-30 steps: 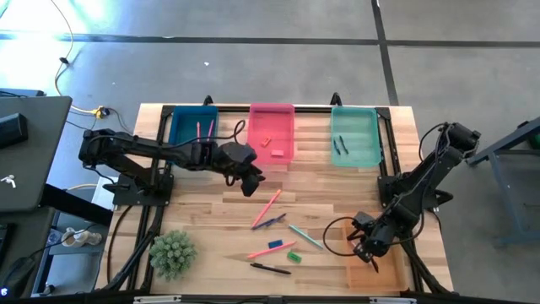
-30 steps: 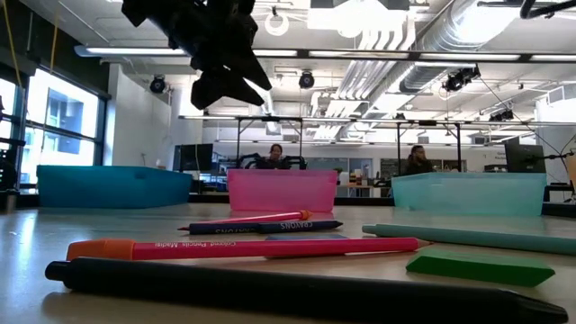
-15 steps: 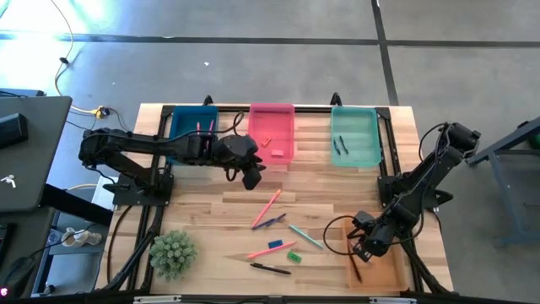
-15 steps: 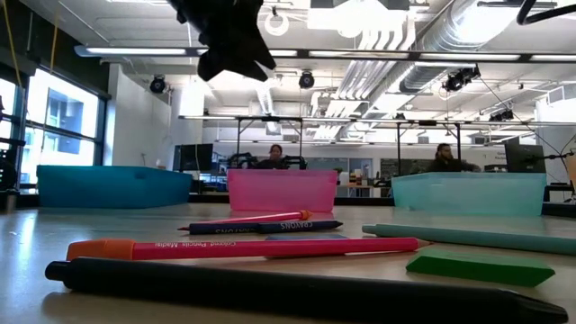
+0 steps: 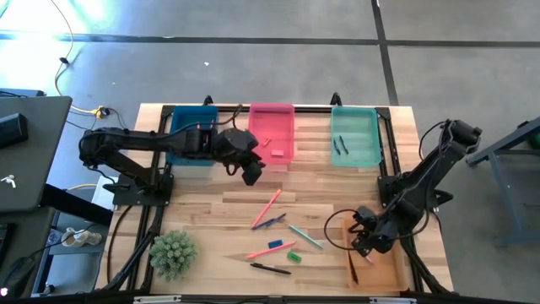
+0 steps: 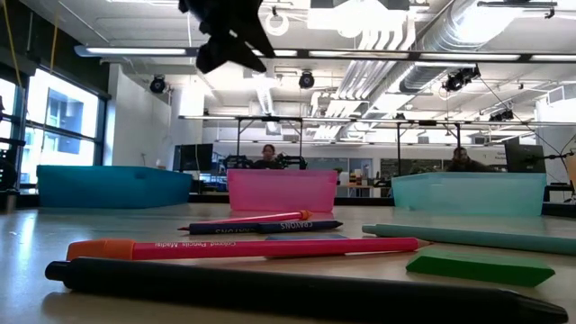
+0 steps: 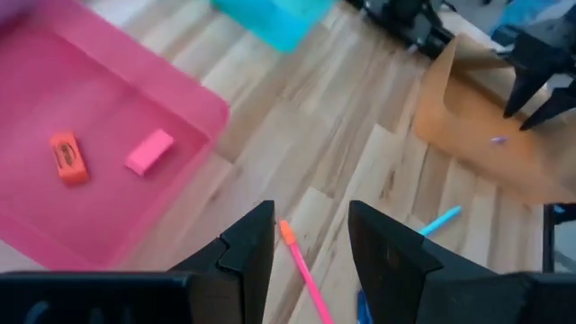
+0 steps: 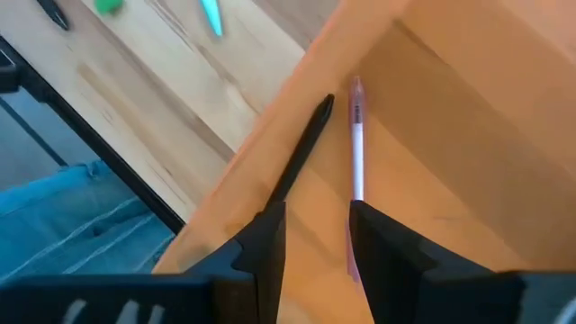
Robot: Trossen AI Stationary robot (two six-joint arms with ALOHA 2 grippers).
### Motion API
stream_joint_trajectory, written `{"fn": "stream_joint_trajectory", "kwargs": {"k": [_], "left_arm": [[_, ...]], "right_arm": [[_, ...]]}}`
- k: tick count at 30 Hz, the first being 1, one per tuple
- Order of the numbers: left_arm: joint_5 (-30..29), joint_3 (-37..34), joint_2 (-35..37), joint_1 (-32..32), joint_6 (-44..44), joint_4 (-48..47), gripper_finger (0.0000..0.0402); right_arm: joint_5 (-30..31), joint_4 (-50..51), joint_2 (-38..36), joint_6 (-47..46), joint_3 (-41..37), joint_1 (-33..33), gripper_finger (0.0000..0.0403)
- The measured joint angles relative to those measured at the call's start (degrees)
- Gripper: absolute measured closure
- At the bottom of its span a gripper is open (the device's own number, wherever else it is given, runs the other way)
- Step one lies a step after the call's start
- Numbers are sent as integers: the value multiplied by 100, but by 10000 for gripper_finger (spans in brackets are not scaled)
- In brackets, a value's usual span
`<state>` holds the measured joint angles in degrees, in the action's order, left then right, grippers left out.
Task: Sort crayons/erasers/pens/pencils in bins
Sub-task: Put the pink pencil into the blue bin
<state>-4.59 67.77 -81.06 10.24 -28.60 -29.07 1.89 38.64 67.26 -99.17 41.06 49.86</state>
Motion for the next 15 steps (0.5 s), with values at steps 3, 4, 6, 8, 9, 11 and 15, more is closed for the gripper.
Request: {"fn": "stream_joint_trajectory", "kwargs": {"k": [3, 4, 6, 8, 9, 11, 15], "left_arm": [[-208, 317, 0, 41, 73, -213, 271], [-298, 409, 1, 63, 55, -292, 271], [-442, 499, 7, 72, -51, -482, 271], [-532, 502, -22, 72, -348, -628, 271], [-534, 503, -74, 60, -516, -685, 271], [-504, 501, -215, 23, -848, -841, 271], [-206, 498, -641, -95, -1133, -878, 271]], "right_arm": [[248, 14, -140, 10, 0, -70, 284], [310, 16, -188, 10, 0, -87, 284], [445, 14, -297, 15, 0, -109, 284], [577, 18, -411, 16, 0, -113, 284], [667, 18, -466, 14, 0, -113, 284], [847, 30, -566, 16, 0, -113, 284], [1115, 105, -692, 15, 2, -115, 284]]}}
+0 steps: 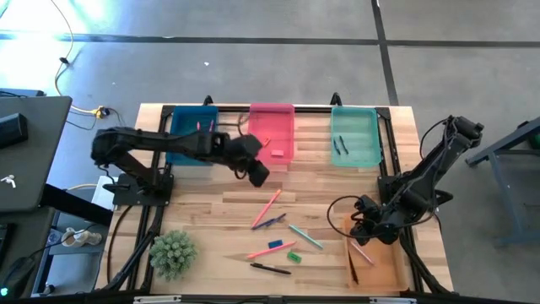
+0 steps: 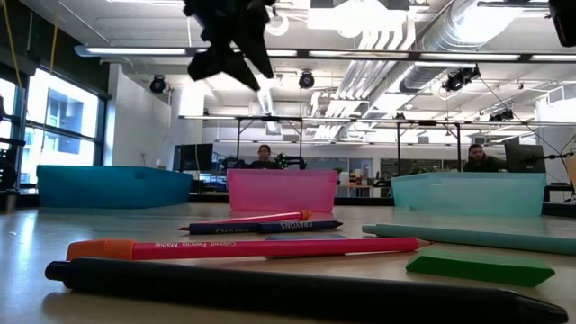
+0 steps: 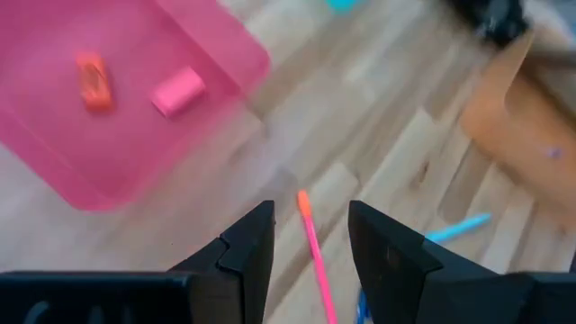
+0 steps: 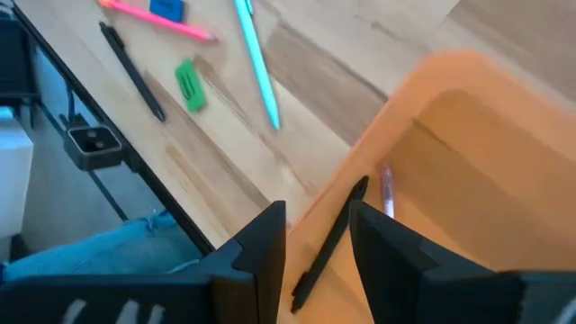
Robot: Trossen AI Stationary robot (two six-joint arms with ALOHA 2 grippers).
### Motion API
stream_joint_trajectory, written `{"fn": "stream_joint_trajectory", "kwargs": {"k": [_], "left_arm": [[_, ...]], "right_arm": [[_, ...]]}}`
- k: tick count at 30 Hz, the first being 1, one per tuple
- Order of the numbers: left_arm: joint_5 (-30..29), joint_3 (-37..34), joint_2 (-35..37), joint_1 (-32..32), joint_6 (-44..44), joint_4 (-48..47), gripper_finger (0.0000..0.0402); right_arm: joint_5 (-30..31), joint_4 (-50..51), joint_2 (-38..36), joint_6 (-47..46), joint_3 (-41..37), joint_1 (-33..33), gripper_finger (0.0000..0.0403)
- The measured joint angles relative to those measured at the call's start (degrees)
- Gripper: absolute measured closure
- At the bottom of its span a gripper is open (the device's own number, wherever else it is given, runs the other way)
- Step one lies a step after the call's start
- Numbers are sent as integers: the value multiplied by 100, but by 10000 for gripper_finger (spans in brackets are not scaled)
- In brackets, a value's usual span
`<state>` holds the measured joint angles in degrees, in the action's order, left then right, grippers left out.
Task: Sort crayons/erasers/pens/pencils in bins
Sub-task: Put the pink pencil into the blue bin
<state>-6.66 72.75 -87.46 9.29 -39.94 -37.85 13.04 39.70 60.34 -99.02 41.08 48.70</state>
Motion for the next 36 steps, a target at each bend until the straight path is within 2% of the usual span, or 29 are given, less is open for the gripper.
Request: {"fn": "stream_joint_trajectory", "kwargs": {"k": [4, 7, 16, 24, 33, 36], "left_arm": [[598, 3, -381, 17, 49, 193, 271], [788, 200, -604, 53, 89, 20, 271], [603, 1283, -1272, -1, 169, -849, 271], [727, 1300, -1987, -236, -242, -851, 271], [708, 1302, -2508, -303, -546, -10, 271], [708, 1300, -2642, -303, -640, -16, 271]], "right_arm": [[26, 121, -13, 1, 0, -53, 284], [22, 198, -13, 33, 0, -123, 284], [4, 312, -13, 198, 0, -293, 284], [4, 420, -13, 198, 0, -297, 284], [4, 666, -13, 198, 2, -297, 284], [4, 683, -13, 198, 1, -297, 284]]}}
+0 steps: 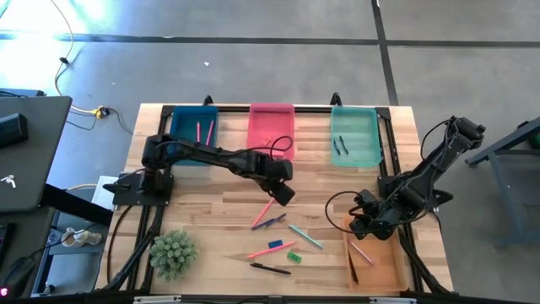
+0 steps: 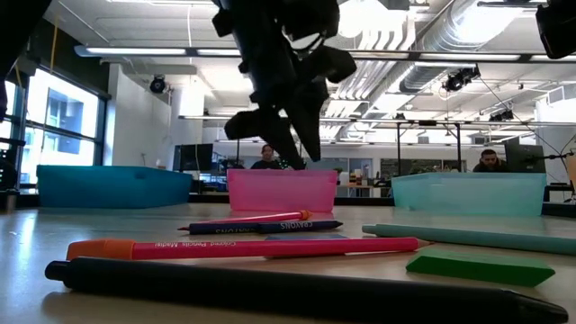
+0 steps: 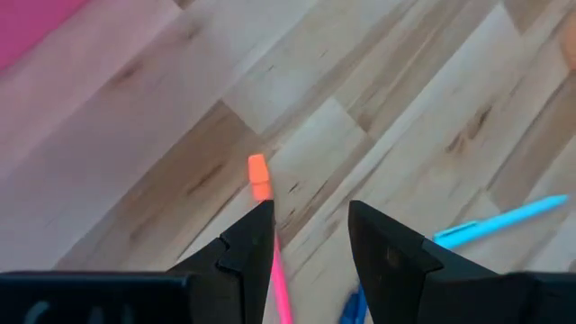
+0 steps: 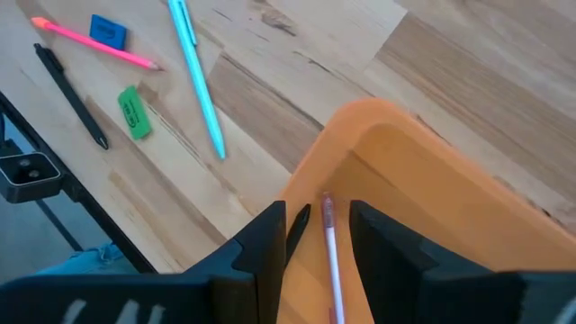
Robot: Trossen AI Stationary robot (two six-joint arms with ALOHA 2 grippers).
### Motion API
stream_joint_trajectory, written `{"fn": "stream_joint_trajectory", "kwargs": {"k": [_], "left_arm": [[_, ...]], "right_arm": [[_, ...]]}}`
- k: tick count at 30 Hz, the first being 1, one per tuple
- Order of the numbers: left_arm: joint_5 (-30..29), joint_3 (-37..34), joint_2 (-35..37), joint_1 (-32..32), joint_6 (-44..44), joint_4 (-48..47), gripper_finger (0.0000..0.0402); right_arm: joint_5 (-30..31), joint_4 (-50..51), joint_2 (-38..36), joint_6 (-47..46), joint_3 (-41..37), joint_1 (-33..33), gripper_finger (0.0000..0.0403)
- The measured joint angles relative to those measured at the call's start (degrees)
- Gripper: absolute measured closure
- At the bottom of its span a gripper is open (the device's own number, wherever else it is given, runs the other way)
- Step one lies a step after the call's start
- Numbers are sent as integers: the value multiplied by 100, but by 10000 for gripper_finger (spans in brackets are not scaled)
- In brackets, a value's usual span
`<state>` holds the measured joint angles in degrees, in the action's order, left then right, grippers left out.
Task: Sort crayons/erasers/pens/pencils in bins
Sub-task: Put the pink pencil into the blue bin
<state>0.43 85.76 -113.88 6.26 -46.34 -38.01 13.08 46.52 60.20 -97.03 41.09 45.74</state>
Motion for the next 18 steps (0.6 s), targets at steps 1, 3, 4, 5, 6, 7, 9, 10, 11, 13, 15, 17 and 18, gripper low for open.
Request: {"fn": "stream_joint_trajectory", "kwargs": {"k": [1, 3, 4, 5, 6, 7, 9, 10, 11, 13, 15, 17, 18], "left_arm": [[-5, 0, -34, 0, -1, 37, 271], [-55, 0, -99, 0, -1, 50, 271], [-83, 0, -133, -7, -1, 43, 271], [-119, 0, -175, -19, -1, 53, 271], [-165, 0, -200, -29, -3, 52, 271], [-231, 0, -222, -35, -3, 36, 271], [-328, 0, -275, -57, -1, 106, 271], [-347, -2, -283, -61, -2, 72, 271], [-365, -2, -287, -61, -4, 63, 271], [-402, 9, -347, -70, -38, 165, 271], [-391, -9, -385, -81, -60, 105, 271], [-399, 8, -472, -114, -63, 242, 271], [-402, 9, -497, -116, -62, 234, 271]], "right_arm": [[0, 0, 0, 0, 1, 0, 284], [0, 0, 0, 0, 1, 0, 284], [0, 5, 0, 0, 1, 0, 284], [0, 9, 0, 0, 1, 0, 284], [0, 9, 0, 0, 1, 0, 284], [0, 12, 0, 0, 1, 0, 284], [-2, 18, 0, 0, 1, 0, 284], [0, 21, 0, 0, 1, 0, 284], [-1, 26, 0, 0, 1, 0, 284], [-1, 63, 0, 0, 1, 0, 284], [0, 80, 0, 0, 1, 0, 284], [0, 94, 0, 0, 1, 0, 284], [0, 102, 0, 0, 1, 0, 284]]}}
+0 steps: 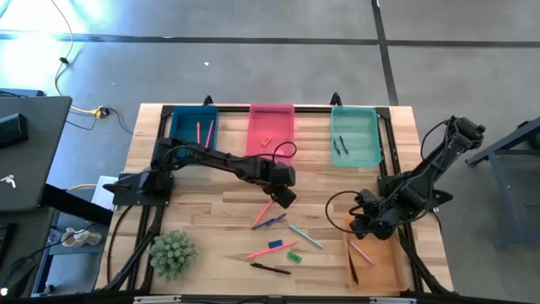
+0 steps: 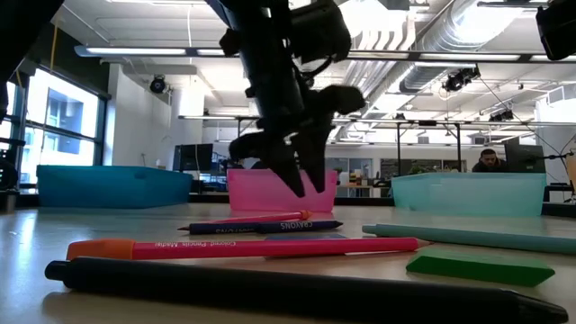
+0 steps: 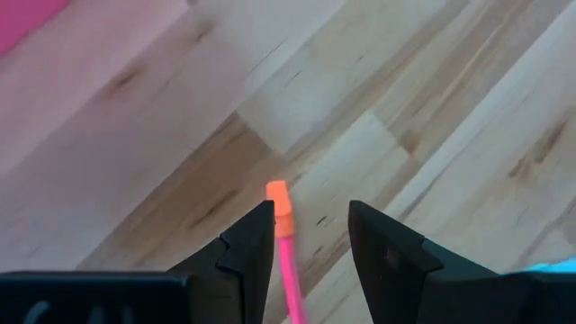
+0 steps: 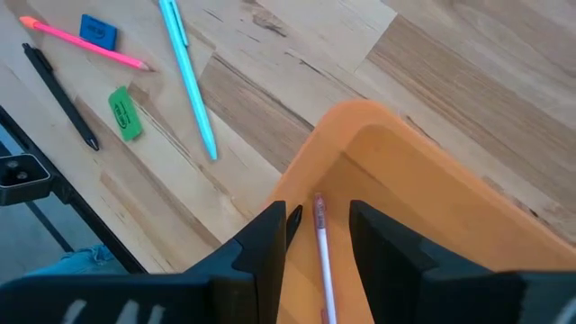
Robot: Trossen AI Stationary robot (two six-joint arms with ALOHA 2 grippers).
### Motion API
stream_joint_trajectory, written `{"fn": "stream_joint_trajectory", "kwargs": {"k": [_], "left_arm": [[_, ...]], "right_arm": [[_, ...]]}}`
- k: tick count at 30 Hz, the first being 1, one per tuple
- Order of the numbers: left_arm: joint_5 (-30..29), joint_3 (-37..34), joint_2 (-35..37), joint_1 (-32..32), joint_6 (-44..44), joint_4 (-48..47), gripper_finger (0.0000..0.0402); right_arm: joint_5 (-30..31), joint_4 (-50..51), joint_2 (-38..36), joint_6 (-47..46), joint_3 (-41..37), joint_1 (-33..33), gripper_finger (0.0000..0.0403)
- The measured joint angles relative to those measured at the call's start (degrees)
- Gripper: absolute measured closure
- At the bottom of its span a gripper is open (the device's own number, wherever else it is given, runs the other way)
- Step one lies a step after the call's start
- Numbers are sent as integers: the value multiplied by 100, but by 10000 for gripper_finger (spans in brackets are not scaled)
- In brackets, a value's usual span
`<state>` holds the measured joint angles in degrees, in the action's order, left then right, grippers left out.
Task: Sort crayons/erasers/pens/pencils in bins
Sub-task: Put the pink pencil into the blue bin
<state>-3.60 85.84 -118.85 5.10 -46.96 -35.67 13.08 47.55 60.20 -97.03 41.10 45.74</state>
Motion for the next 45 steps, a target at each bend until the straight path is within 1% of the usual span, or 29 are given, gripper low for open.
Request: {"fn": "stream_joint_trajectory", "kwargs": {"k": [10, 16, 19, 25, 28, 30, 34, 36, 38, 41, 45], "left_arm": [[33, 13, -434, -74, 17, 110, 271], [-399, 13, -465, -169, 189, 3, 277], [-460, 11, -469, -175, 431, -47, 298], [-498, 4, -474, -181, 724, -116, 367], [-340, 2, -474, -173, 854, -135, 391], [-157, 0, -478, -162, 906, -138, 394], [76, -18, -349, -117, 1160, -169, 394], [188, -55, -222, -118, 1177, -437, 394], [260, -60, -21, -136, 1315, -474, 394], [165, -29, 419, -141, 1562, -794, 394], [-202, -37, 913, -109, 1662, -1086, 394]], "right_arm": [[-2, -14, 2, -45, 2, 0, 284], [-2, -36, 2, -46, 2, 0, 284], [0, -35, 2, -46, 2, 0, 284], [0, -44, 2, -46, 2, 0, 284], [0, -64, 2, -46, 2, 0, 284], [0, -104, 2, -46, 2, 0, 284], [8, -193, 2, -46, 2, 0, 284], [27, -198, 2, -48, 2, 0, 284], [33, -203, 4, -46, 2, 0, 284], [53, -233, 4, -50, 2, 0, 284], [68, -238, 4, -49, 2, -33, 284]]}}
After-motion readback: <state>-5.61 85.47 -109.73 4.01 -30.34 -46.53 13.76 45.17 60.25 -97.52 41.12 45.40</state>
